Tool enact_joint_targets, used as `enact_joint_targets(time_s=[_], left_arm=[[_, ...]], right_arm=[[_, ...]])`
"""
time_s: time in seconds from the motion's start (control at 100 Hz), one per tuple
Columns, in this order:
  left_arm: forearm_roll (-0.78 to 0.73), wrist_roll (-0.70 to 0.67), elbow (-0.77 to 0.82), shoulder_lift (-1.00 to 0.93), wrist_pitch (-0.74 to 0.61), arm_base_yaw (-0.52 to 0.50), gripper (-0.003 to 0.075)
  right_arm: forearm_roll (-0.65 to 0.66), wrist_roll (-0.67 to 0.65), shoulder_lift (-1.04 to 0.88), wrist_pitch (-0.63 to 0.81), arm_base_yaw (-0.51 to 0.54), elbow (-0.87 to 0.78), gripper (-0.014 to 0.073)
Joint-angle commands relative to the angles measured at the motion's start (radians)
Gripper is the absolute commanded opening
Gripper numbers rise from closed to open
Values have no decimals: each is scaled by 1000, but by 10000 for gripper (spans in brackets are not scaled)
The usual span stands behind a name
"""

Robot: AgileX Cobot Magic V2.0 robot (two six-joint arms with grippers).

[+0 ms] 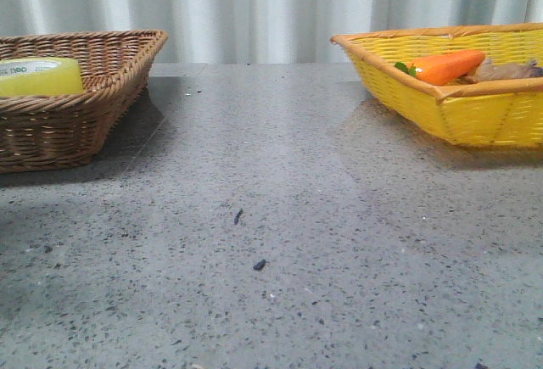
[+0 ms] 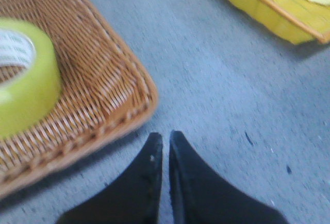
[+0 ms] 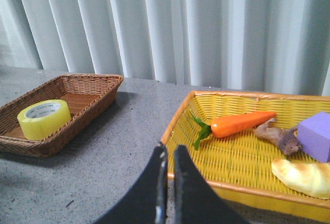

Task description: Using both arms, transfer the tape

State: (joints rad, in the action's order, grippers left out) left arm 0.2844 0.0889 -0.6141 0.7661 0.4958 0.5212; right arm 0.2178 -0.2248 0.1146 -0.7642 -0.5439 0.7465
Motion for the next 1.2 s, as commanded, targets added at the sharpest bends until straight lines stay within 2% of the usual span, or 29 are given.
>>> enact_joint_targets(time_s=[0.0, 0.45, 0.54, 0.67, 0.81, 0.9, 0.98, 1.05, 1.11, 1.19], left_arm=[[37, -14, -7, -29, -86, 11, -20], [45, -14, -5, -28, -88, 11, -20], [-9, -14, -3, -35, -97, 95, -20], [-5, -12, 37, -61, -132, 207, -20], [-157, 58, 111, -157, -269, 230, -20], [-255, 60, 209, -259, -415, 195, -20], [-253, 50, 333, -369, -637, 113, -20], [-234, 45, 429, -465, -736, 49, -20], [-238, 45, 482, -534, -742, 11, -20], [-241, 45, 528, -607, -682, -46, -20]], right_arm=[[29, 3, 16, 95, 2, 8, -62], [29, 3, 16, 92, 2, 8, -62], [29, 3, 16, 92, 2, 8, -62], [27, 3, 16, 92, 6, 8, -62], [25, 3, 16, 92, 6, 8, -62], [25, 3, 16, 92, 6, 8, -62], [25, 3, 16, 92, 6, 8, -62], [25, 3, 16, 92, 6, 8, -62], [25, 3, 16, 92, 6, 8, -62], [25, 3, 16, 92, 6, 8, -62]])
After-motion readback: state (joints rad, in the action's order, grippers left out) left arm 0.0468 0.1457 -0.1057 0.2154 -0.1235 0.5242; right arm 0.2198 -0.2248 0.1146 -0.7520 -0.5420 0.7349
